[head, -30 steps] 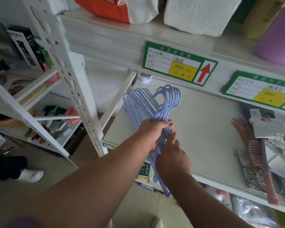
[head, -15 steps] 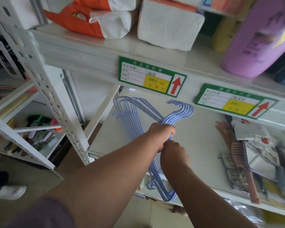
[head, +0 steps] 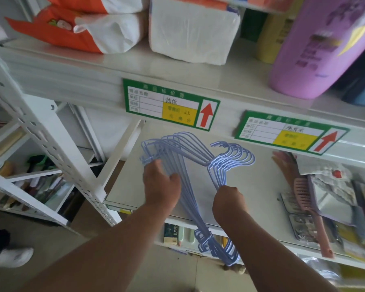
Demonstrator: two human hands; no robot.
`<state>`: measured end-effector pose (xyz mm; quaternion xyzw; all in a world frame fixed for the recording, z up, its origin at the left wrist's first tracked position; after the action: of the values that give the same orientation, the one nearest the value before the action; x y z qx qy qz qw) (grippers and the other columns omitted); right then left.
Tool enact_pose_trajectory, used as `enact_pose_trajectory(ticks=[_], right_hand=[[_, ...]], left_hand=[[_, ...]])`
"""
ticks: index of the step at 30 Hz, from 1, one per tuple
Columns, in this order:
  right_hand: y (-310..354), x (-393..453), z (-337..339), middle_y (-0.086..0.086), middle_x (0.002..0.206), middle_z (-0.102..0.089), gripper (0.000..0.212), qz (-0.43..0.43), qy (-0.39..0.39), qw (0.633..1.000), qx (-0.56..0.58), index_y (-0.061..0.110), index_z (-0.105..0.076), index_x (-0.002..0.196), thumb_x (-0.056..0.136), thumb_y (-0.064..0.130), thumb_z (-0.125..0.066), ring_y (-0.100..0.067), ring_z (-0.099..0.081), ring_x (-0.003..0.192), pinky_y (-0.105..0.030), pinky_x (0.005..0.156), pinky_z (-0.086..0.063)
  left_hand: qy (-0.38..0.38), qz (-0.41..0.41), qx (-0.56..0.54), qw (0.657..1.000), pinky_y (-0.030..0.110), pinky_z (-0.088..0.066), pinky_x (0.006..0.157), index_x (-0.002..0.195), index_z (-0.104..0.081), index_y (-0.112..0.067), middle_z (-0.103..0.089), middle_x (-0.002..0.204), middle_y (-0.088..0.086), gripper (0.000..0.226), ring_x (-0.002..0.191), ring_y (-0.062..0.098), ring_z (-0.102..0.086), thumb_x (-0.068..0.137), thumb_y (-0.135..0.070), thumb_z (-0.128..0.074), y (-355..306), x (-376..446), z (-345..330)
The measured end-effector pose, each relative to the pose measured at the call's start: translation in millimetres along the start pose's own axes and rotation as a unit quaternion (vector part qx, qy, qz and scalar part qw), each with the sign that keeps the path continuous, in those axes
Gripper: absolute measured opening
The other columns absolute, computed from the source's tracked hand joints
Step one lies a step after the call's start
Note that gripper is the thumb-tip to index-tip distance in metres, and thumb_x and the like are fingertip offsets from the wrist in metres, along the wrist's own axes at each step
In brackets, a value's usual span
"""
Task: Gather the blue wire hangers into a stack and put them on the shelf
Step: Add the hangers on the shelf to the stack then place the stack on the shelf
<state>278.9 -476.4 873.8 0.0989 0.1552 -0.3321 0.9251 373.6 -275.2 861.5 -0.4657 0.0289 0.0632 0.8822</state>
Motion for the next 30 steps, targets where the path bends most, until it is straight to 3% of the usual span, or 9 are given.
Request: enact_pose_trajectory(ticks=[3,6,9,11,16,21,27,30], right_hand=[[0.2,3.9,-1.4,-0.012,0.123,-0.077,0.031,-0.004,-0.001,1.0,-0.002,0.01,-0.074,0.121,0.096,0.004,-0.056,-0.034,-0.074,0.119,-0.038,0.097,-0.06],[1.4,7.5,-4.1,-0.011,0.122,-0.077,0.03,0.006,0.004,1.0,-0.009,0.01,-0.074,0.12,0.095,0.005,-0.058,-0.033,-0.075,0.118,-0.037,0.096,-0.06],[1.5,10.2,-6.5,-0.01,0.122,-0.077,0.03,0.017,0.006,1.0,-0.02,0.011,-0.072,0.121,0.095,0.007,-0.058,-0.031,-0.075,0.118,-0.036,0.095,-0.06],[1.5,10.6,-6.4,-0.008,0.123,-0.076,0.03,0.023,0.011,0.999,-0.023,0.01,-0.072,0.123,0.097,0.01,-0.057,-0.03,-0.074,0.117,-0.035,0.093,-0.06],[-7.9,13.7,-4.0,-0.007,0.123,-0.077,0.031,-0.003,0.007,1.0,0.015,0.011,-0.074,0.121,0.093,0.013,-0.061,-0.028,-0.074,0.119,-0.032,0.096,-0.06],[-13.6,14.2,-13.9,-0.008,0.123,-0.077,0.029,-0.036,0.029,0.997,0.058,0.012,-0.074,0.12,0.093,0.014,-0.063,-0.028,-0.074,0.12,-0.032,0.097,-0.06],[-14.0,12.3,-21.2,-0.011,0.128,-0.072,0.031,-0.041,0.021,0.995,0.092,0.011,-0.072,0.121,0.094,0.009,-0.059,-0.031,-0.071,0.123,-0.037,0.102,-0.058],[-14.3,11.1,-21.1,-0.013,0.131,-0.069,0.032,-0.041,0.029,0.993,0.103,0.01,-0.07,0.124,0.094,0.009,-0.058,-0.032,-0.069,0.126,-0.038,0.105,-0.057]], left_hand=[[0.016,0.13,0.044,0.99,0.059,-0.048,0.11,0.138,-0.051,0.007,-0.057,0.136,0.028,0.075,0.127,0.044,-0.055,0.081,-0.037,-0.076,37.5,-4.6,-2.0],[0.056,0.124,-0.04,0.99,0.055,-0.056,0.103,0.131,-0.055,0.002,-0.057,0.13,0.02,0.08,0.113,0.04,-0.063,0.068,-0.045,-0.073,24.6,-13.2,-18.9],[0.067,0.15,-0.148,0.975,0.041,-0.058,0.095,0.149,-0.044,-0.003,-0.054,0.135,0.012,0.08,0.107,0.032,-0.064,0.078,-0.022,-0.077,8.9,-13.6,-31.7],[0.078,0.148,-0.16,0.973,0.038,-0.057,0.084,0.149,-0.042,-0.007,-0.06,0.131,0.016,0.073,0.1,0.031,-0.067,0.082,-0.012,-0.072,4.8,-6.6,-38.6],[0.124,0.138,-0.138,0.973,0.038,-0.054,0.095,0.17,-0.015,-0.02,-0.048,0.16,0.016,0.094,0.13,0.037,-0.061,0.092,-0.004,-0.064,-4.1,10.7,-49.0],[0.147,0.125,-0.112,0.975,0.034,-0.046,0.108,0.172,-0.014,-0.025,-0.04,0.17,0.01,0.093,0.147,0.033,-0.05,0.094,-0.001,-0.059,-13.8,16.9,-58.0],[0.168,0.104,-0.07,0.978,0.024,-0.036,0.096,0.173,-0.009,-0.028,-0.035,0.174,0.007,0.091,0.152,0.031,-0.045,0.097,-0.002,-0.053,-17.7,23.3,-70.9],[0.184,0.104,-0.062,0.975,0.027,-0.036,0.111,0.173,-0.012,-0.023,-0.032,0.175,0.007,0.086,0.156,0.029,-0.04,0.098,-0.002,-0.049,-21.9,24.3,-75.0]])
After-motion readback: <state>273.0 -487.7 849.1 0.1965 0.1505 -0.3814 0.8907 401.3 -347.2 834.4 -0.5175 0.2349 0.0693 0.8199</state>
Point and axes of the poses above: each hand's wrist, its own x-axis towards the middle knuckle, its own z-axis out of the back of the hand, y = z × x, the point moved 7 cm from there along x, towards the middle knuckle
